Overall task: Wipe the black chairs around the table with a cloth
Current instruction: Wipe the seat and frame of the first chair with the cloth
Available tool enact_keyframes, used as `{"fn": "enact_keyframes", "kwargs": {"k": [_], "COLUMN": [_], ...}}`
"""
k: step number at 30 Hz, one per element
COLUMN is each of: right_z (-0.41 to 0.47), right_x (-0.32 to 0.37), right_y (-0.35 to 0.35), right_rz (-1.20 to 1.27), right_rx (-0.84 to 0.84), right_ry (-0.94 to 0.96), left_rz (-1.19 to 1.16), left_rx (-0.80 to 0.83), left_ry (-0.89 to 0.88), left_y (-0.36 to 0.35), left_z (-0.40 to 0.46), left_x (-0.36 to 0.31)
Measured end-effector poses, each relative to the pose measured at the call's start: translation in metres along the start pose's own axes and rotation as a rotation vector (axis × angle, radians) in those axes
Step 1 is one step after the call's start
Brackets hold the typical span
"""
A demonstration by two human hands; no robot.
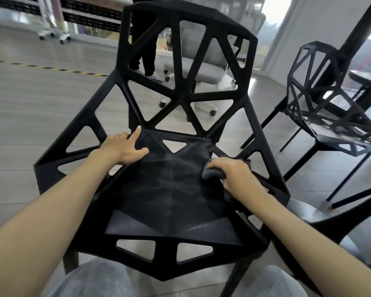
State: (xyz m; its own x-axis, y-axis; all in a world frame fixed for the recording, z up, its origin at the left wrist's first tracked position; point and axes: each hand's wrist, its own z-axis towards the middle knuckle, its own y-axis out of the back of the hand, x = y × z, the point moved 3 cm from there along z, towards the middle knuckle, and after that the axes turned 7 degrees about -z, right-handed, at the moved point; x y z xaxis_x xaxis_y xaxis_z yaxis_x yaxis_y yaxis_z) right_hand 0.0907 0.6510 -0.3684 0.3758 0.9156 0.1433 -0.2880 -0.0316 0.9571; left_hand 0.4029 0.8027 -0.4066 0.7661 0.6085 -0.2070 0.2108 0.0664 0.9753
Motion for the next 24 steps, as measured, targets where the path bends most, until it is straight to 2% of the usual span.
{"fn": "enact_keyframes", "kwargs": {"k": [3,7,11,14,17,24], "right_z": [0.039,0.067,0.034,0.002,0.005,0.110], "right_x": [-0.006,-0.012,0.000,0.006,0.007,-0.011], "right_y": [-0.016,-0.037,-0.033,-0.014,-0.007,-0.032], "right_rz": [-0.058,-0.066,-0.178,-0.131,-0.005,0.008], "right_rx": [-0.016,-0.062,0.018,0.069,-0.003,-0.127], "right_ry": [0.025,-0.116,-0.114,-0.123,-0.069,-0.115], "left_rz": [0.004,0.005,-0.017,-0.035,-0.040,-0.024], "left_rx": [-0.005,-0.011,0.018,0.023,0.025,0.029], "left_ry": [-0.005,-0.004,0.000,0.006,-0.014,-0.029], "left_y": [0.000,-0.002,-0.002,0.001,0.000,0.000], "left_z": [0.001,0.002,0.003,0.002,0.001,0.000], "left_x": [0.000,0.004,0.004,0.002,0.003,0.003]}}
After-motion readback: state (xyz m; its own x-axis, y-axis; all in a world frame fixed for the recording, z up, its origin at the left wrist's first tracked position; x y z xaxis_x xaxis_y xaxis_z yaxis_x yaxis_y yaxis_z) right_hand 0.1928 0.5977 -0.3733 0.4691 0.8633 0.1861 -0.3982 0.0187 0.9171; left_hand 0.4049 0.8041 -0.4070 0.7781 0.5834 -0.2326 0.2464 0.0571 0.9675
